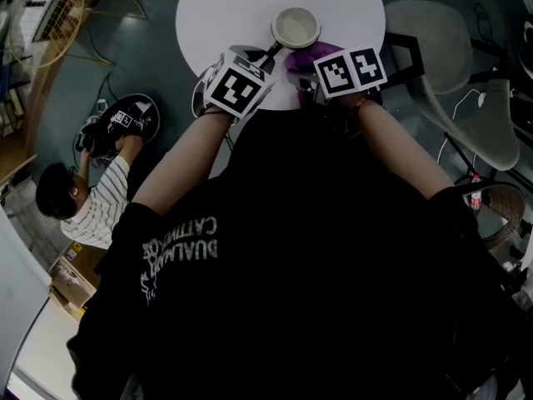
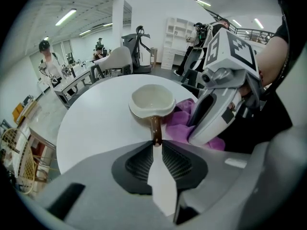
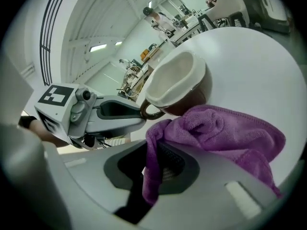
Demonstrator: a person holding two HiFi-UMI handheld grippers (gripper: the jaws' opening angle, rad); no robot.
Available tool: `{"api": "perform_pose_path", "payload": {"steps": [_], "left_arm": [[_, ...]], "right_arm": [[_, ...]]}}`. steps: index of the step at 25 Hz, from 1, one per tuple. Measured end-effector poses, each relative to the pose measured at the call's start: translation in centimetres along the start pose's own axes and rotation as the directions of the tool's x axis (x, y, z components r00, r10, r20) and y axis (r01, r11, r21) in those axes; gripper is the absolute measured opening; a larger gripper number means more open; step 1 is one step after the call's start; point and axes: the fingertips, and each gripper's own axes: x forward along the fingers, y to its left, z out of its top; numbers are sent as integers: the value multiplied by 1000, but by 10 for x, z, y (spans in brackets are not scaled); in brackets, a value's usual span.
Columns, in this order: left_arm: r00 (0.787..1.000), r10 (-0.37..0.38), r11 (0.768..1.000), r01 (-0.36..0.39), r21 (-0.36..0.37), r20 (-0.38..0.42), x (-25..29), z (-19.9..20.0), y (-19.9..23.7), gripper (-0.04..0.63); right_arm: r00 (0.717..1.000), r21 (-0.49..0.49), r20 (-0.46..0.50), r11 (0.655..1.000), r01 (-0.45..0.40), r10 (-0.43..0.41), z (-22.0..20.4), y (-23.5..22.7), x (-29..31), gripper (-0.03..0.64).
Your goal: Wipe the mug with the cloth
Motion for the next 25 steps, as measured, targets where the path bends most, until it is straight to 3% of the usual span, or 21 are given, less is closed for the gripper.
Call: {"api": "perform_pose_path", "payload": {"steps": [7, 15, 21, 25], "left_arm": [[1000, -3, 1000, 3, 24, 16, 0, -1, -1, 60], [1000, -2, 999, 1, 55, 10, 1, -1, -2, 60], [1000, -10, 993, 10, 121, 6, 2, -2, -8, 57], [999, -32, 987, 38, 159, -39, 1, -3, -15, 41]], "right_arm": [[988, 96, 93, 987, -131, 122, -1, 23, 12, 54], [968, 224, 220, 960, -169, 119, 13, 12, 6, 53], [963, 269, 233, 942, -199, 137, 18, 8, 1, 52], [966, 287, 213, 935, -208, 150, 17, -2, -14, 52]]}}
